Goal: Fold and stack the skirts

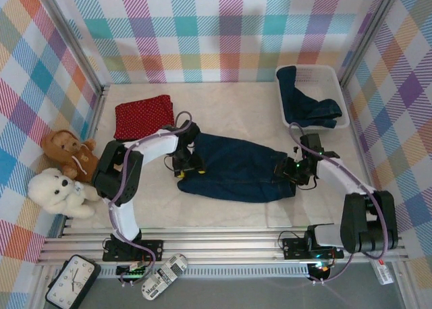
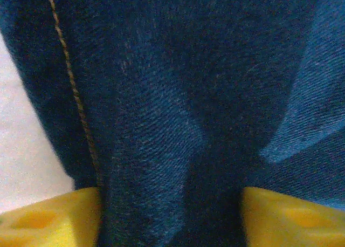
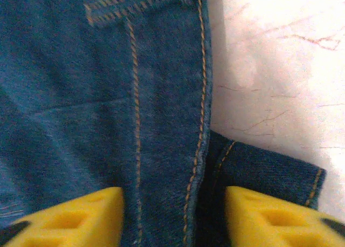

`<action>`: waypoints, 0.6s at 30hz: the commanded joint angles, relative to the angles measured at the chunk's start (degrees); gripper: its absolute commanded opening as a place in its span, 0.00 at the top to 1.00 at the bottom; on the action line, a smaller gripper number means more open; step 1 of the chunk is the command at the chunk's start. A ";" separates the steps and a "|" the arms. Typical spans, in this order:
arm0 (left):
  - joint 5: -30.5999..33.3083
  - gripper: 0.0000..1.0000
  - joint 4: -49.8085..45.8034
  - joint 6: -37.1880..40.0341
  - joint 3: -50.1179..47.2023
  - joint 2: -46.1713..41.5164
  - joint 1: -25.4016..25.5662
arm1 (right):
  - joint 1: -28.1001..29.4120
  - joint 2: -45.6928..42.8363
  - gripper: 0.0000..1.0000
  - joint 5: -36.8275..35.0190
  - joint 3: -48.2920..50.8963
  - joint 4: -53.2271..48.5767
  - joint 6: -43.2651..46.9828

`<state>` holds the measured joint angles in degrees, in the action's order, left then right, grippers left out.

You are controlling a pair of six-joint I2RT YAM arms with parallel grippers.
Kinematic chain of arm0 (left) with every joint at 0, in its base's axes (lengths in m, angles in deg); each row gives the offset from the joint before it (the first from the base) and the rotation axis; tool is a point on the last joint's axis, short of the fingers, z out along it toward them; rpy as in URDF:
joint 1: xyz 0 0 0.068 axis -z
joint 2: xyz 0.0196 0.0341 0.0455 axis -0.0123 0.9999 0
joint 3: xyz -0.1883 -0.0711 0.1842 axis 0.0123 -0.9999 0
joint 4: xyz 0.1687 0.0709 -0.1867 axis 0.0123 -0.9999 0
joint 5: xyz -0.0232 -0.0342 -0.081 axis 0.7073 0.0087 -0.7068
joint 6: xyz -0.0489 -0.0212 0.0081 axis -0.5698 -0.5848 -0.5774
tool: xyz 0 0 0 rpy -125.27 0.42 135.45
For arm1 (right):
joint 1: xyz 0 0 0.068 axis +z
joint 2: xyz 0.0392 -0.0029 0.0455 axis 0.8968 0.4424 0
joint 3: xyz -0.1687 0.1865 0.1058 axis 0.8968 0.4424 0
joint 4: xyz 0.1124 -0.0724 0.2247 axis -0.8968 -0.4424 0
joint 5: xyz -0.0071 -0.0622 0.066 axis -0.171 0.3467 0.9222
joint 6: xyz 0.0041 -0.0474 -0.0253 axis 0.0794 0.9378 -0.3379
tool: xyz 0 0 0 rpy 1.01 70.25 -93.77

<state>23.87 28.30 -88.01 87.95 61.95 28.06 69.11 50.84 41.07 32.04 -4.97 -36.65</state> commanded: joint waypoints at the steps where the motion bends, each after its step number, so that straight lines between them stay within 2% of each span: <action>1: -0.85 0.06 -0.82 0.25 4.38 -3.18 -1.65 | -1.45 -1.74 0.38 0.84 -3.69 1.72 -4.09; 2: -0.40 0.00 -0.45 0.46 6.35 -2.95 -2.13 | -1.76 -1.09 0.32 0.97 -4.06 4.52 -5.51; 4: 1.71 0.00 0.46 0.19 10.47 -1.54 -3.35 | -1.77 1.45 0.25 -0.56 -4.66 9.11 -7.12; 6: 2.80 0.00 0.92 -0.92 14.10 0.60 -4.67 | -1.81 4.96 0.25 -2.23 -5.78 11.72 -6.45; 12: 4.83 0.00 3.53 -4.24 17.30 3.41 -8.41 | -0.69 12.92 0.37 -6.43 -10.03 15.40 4.61; 15: 5.06 0.00 4.34 -3.03 17.00 3.36 -9.62 | -0.15 15.47 0.38 -9.57 -12.18 12.17 6.95; 18: 1.64 0.00 4.94 -0.77 17.50 5.00 -11.01 | 0.09 18.55 0.38 -8.87 -14.20 9.72 8.87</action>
<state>27.46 32.32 -90.59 104.80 65.49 18.09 68.72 67.40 33.79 20.30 7.07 -32.13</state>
